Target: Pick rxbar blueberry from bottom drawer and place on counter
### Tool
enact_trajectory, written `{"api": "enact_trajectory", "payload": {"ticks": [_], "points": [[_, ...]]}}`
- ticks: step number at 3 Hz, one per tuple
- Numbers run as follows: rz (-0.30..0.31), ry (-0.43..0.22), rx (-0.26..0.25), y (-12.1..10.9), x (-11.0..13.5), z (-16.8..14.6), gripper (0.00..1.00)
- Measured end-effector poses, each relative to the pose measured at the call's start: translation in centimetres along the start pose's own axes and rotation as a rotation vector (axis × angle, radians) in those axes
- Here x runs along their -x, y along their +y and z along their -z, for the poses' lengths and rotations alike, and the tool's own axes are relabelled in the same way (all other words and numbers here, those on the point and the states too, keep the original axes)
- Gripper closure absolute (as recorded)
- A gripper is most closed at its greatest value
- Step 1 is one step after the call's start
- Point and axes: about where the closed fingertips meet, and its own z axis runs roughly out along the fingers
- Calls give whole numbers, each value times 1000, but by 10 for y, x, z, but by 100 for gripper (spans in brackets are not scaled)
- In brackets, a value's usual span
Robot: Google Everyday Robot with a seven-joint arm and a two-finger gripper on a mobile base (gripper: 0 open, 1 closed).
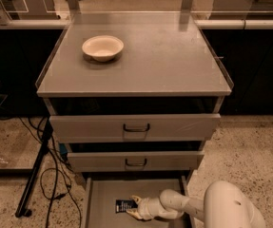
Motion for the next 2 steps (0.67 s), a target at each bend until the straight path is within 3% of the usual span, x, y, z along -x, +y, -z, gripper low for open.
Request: {"api": "enact_trajectory", "payload": {"ticks": [1, 2], "points": [[0, 0, 0, -1, 3, 2, 100], [-3, 4, 5, -2, 5, 2, 100]]}}
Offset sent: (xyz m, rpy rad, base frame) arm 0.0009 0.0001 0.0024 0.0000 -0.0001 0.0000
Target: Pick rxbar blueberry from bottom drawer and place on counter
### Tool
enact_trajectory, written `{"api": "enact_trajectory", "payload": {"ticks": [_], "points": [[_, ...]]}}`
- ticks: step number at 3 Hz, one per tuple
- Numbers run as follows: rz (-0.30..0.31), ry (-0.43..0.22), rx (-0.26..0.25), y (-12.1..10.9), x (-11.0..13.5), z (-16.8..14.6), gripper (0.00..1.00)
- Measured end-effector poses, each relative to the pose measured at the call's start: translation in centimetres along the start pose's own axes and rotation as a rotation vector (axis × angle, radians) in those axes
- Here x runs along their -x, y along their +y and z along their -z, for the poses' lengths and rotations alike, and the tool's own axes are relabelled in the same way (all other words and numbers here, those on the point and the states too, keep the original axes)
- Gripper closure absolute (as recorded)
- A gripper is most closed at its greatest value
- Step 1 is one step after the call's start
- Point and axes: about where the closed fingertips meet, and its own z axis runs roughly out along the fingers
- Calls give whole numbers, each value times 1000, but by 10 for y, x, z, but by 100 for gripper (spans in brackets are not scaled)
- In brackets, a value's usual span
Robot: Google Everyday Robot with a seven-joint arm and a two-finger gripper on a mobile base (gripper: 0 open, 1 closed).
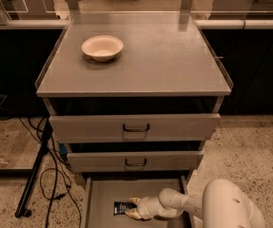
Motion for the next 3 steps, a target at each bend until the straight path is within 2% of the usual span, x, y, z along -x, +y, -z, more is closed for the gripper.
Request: {"api": "enact_trajectory", "payload": {"ticks": [1, 2, 3], "points": [[-9, 14, 15, -3, 6, 2, 100], [36, -15, -8, -3, 32, 36, 100], [76, -56, -40, 12, 50, 74, 100]]}}
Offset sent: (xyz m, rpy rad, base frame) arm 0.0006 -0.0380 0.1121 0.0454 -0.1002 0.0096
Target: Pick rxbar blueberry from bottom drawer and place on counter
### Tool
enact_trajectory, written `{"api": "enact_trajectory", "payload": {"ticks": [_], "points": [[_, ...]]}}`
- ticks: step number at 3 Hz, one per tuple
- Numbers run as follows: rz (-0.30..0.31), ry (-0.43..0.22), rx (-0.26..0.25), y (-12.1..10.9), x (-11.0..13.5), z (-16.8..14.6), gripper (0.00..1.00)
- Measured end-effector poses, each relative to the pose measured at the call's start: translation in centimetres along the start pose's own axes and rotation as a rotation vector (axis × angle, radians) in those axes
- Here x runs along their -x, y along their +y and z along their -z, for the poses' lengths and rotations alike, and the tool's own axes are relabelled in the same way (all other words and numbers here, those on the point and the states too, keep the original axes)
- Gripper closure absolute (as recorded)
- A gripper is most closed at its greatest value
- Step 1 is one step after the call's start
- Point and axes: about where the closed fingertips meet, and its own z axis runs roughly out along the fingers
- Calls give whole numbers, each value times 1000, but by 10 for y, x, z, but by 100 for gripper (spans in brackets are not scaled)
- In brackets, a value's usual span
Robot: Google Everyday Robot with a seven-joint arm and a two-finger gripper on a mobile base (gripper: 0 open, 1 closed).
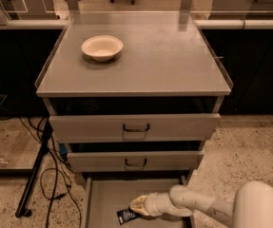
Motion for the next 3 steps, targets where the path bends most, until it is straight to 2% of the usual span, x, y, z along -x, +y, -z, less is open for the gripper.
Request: {"api": "enact_trajectory", "payload": {"ticks": [1, 2, 3], "points": [[27, -29, -15, 11, 12, 22, 100], [29, -35, -17, 14, 14, 26, 87], [29, -35, -17, 14, 14, 26, 63]]}}
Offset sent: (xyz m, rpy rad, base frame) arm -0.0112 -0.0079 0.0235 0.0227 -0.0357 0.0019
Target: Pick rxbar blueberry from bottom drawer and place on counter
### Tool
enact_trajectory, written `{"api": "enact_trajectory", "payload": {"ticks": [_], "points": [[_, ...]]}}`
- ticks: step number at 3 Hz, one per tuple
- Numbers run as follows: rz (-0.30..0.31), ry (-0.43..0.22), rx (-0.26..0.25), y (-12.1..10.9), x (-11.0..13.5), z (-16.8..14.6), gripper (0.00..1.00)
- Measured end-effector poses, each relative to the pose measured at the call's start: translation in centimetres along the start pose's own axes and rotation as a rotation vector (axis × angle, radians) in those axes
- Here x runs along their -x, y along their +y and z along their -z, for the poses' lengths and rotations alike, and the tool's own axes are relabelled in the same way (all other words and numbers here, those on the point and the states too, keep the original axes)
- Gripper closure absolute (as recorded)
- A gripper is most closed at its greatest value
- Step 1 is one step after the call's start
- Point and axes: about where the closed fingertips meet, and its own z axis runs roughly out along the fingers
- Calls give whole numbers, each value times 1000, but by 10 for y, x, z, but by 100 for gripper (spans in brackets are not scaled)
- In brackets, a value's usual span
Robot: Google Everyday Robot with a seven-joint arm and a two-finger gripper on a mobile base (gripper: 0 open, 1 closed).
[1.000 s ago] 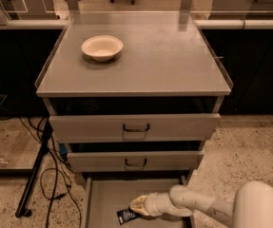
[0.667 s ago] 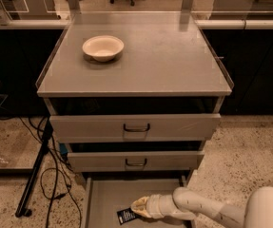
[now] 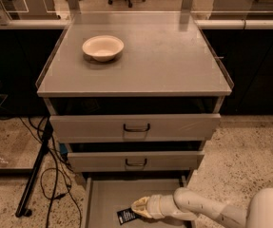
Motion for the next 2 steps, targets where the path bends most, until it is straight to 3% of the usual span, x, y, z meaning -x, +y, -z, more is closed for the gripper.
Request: {"api": "enact_trajectory", "payload": {"ticks": [1, 2], "points": [[4, -15, 31, -1, -9, -5, 40], [24, -6, 99, -5, -32, -13, 17]]}}
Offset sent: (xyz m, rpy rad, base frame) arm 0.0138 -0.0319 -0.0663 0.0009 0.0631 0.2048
